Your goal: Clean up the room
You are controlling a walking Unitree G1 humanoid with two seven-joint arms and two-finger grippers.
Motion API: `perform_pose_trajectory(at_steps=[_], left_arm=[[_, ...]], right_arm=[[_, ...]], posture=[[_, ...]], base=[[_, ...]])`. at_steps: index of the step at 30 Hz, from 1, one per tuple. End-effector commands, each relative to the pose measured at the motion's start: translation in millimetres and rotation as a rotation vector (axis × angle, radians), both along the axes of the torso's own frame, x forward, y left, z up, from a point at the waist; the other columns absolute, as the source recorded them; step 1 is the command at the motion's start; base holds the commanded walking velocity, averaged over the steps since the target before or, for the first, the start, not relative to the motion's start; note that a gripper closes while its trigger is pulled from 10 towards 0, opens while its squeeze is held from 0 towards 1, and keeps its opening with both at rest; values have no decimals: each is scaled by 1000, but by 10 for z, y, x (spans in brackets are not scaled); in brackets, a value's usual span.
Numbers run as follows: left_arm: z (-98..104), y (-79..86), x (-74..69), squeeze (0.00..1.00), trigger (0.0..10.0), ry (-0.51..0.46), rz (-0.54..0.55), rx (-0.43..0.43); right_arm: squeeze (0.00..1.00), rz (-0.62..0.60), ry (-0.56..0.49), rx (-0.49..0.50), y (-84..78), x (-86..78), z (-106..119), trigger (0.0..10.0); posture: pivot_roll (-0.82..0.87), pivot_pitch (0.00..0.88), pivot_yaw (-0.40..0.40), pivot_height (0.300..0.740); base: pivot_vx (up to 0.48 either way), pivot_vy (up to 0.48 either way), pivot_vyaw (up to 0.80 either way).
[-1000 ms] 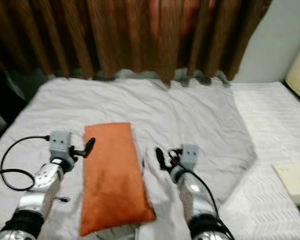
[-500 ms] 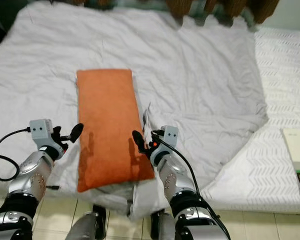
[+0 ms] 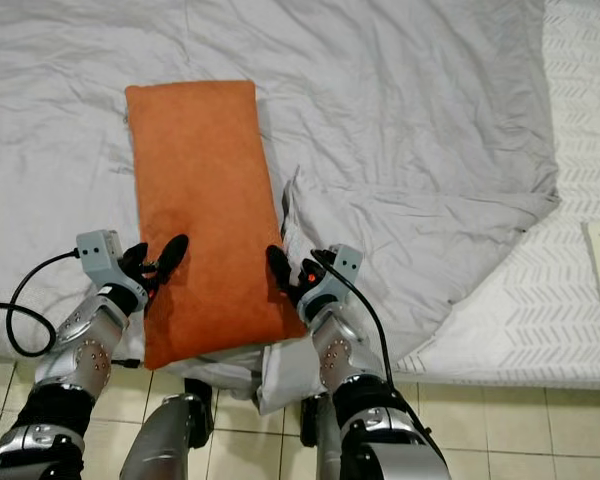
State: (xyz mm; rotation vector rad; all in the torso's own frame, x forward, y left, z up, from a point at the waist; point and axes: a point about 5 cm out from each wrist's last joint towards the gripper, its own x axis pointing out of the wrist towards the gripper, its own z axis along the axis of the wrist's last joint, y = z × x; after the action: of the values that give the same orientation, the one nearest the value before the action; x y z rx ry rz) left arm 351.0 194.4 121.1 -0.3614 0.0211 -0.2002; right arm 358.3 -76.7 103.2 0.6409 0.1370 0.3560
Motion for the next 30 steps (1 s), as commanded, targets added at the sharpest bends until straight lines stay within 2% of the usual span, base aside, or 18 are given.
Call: perform_pose_trajectory(at_steps=[1,8,9,13,17,20,21,22,23,24,25,30], left_arm=[[-214,11,-109,0,10000,82,8,-21],[-223,82,-145,0,10000,101,25,-47],[-250,119,-166,0,10000,122,32,-71],[-307,152,-195,0,10000,167,32,-115],[-421,131,-195,0,10000,227,30,-157],[-439,54,-140,0,10000,232,18,-149],[-430,32,-124,0,10000,229,8,-145],[-430,32,-124,0,10000,229,8,-145],[-428,9,-106,0,10000,230,-2,-144],[-439,-9,-94,0,10000,239,-9,-129],[-449,-18,-88,0,0,246,-12,-118],[-496,-43,-67,0,0,268,-31,-115]], right_arm=[[0,8,41,25,68,-98,-144,10000],[0,89,31,-6,214,-145,-171,10000],[0,141,26,-41,285,-178,-194,10000],[0,229,34,-108,397,-252,-269,10000],[0,296,58,-175,499,-322,-362,10000],[0,308,95,-173,579,-358,-408,10000],[0,311,102,-172,598,-365,-415,7176],[0,311,102,-172,598,-365,-415,7176],[0,323,108,-184,632,-381,-427,4039],[0,331,112,-200,657,-395,-439,0],[0,335,113,-212,672,-403,-446,0],[0,314,133,-209,668,-382,-443,0]], posture=[[-34,683,-50,740],[-28,680,-48,740],[-25,681,-49,740],[-23,675,-49,740],[-27,678,-52,740],[-29,679,-55,740],[-29,679,-55,740],[-29,679,-55,740],[-27,679,-55,740],[-27,676,-56,740],[-27,676,-56,740],[-31,664,-57,740]], base=[[0,0,0],[0,0,0],[0,0,0],[0,0,0],[0,0,0],[0,0,0],[0,0,0],[0,0,0],[0,0,0],[0,0,0],[0,0,0],[0,0,0]])
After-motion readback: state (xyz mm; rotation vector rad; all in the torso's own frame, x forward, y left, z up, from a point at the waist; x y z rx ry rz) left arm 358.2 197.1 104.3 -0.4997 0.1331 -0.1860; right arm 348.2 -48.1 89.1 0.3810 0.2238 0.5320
